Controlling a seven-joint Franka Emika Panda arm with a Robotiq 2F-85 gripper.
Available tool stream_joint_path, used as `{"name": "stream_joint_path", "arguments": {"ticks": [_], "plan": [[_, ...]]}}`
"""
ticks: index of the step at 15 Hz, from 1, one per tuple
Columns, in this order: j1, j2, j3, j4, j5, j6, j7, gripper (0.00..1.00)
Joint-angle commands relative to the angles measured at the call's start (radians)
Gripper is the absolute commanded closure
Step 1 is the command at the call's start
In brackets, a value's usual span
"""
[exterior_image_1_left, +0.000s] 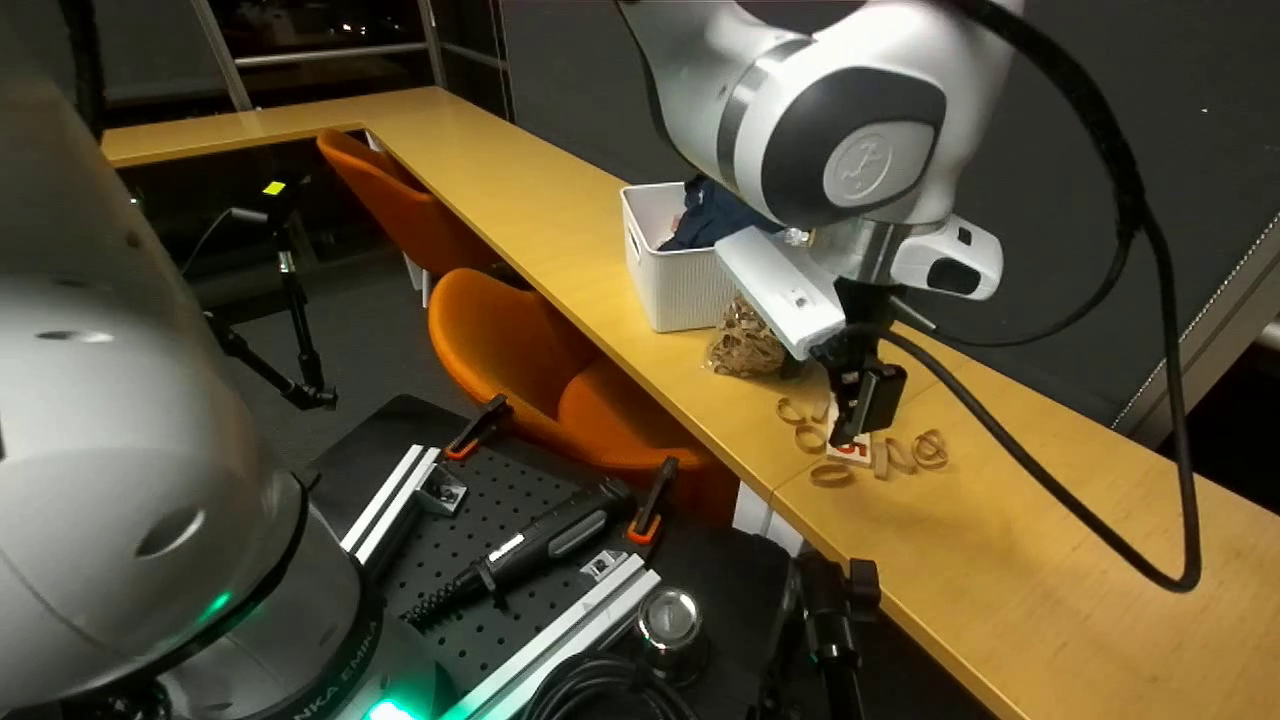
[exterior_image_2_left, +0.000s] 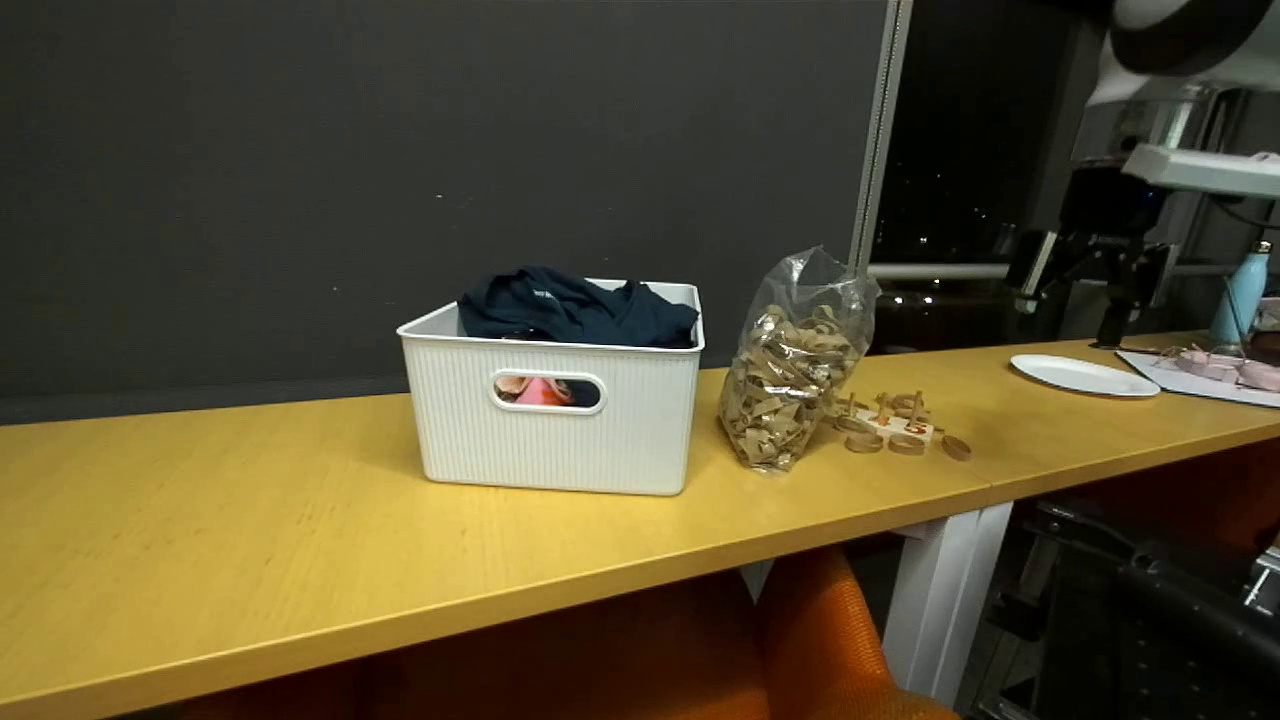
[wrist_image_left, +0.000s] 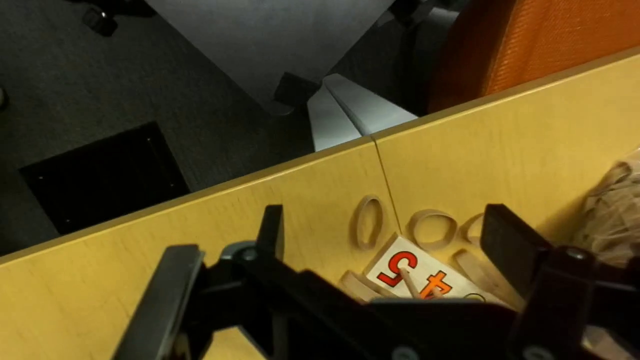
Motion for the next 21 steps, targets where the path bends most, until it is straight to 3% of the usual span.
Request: {"name": "stream_joint_path", "arguments": {"ticks": [1, 6, 10, 14, 21], "plan": [[0.005, 0.192, -0.016, 0.087, -0.013, 0.12, -0.004, 0.0], [0.004, 0.355, 0.037, 0.143, 0.087, 0.323, -0.018, 0.0], [-0.06, 0.413, 0.16, 0.165, 0.25, 0.456, -0.046, 0.0], [-0.105, 0.45, 0.239, 0.203, 0.273, 0.453, -0.063, 0.0], [-0.065, 0.446, 0.209, 0.175, 0.248, 0.444, -0.059, 0.0]]}}
